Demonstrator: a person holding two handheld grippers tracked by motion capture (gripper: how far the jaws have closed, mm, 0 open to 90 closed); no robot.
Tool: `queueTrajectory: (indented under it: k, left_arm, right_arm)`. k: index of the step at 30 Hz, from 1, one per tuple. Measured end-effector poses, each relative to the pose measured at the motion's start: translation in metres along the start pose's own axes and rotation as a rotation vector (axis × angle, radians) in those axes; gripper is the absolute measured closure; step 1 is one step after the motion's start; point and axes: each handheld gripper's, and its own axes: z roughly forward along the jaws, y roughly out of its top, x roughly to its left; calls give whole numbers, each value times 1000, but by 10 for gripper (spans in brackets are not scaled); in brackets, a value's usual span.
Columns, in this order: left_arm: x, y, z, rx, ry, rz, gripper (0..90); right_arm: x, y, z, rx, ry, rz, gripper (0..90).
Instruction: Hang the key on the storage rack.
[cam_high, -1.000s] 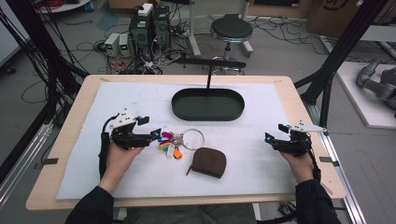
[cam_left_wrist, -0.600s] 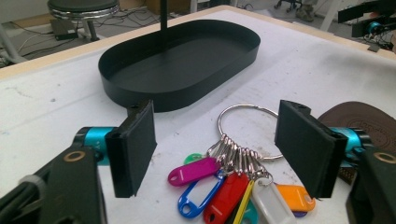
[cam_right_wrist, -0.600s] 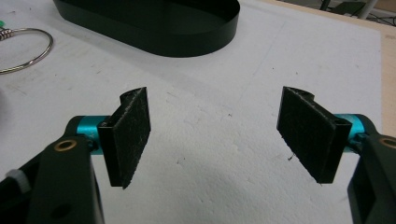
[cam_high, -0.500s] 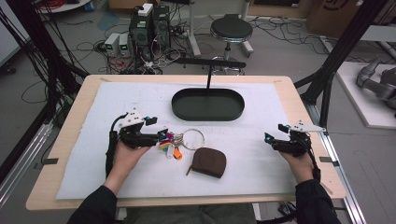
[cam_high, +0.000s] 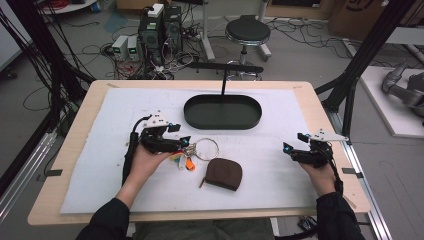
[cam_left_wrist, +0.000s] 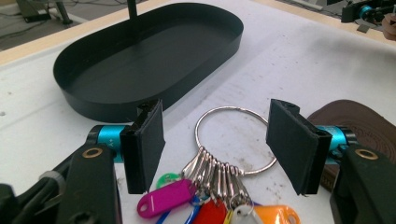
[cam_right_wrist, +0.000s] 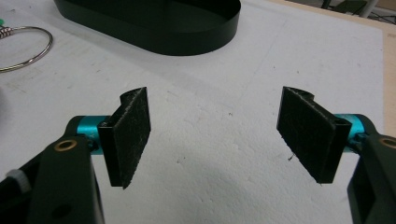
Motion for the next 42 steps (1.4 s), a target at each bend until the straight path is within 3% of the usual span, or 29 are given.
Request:
queueTrajectory:
  k: [4,14,17,21,24,25,29,37,42]
  left_arm:
    - [2,5,13,36,-16,-14,438]
    - [6,6,50,128,-39,-37,472]
    - [6,5,56,136,-35,-34,494]
    - [9,4,71,203,-22,-43,534]
    - [10,3,75,209,-3,-38,544]
    - [11,2,79,233,10,-38,564]
    - [13,-1,83,254,14,-39,599]
    - [14,-4,88,252,21,-23,646]
    - [10,-3,95,303,46,5,659]
  right_arm:
    - [0,0,0,-1,0,0,266]
    - [-1,0,-1,-3,1,5,268]
    - [-2,-1,-1,-3,2,9,267]
    - [-3,-1,-1,0,3,13,268]
    - [-2,-1,-1,0,3,10,268]
    - [-2,-1,0,1,4,8,268]
    - [-2,-1,0,2,6,8,268]
    - [-2,-1,1,6,5,5,267]
    - [-2,-1,1,7,4,5,268]
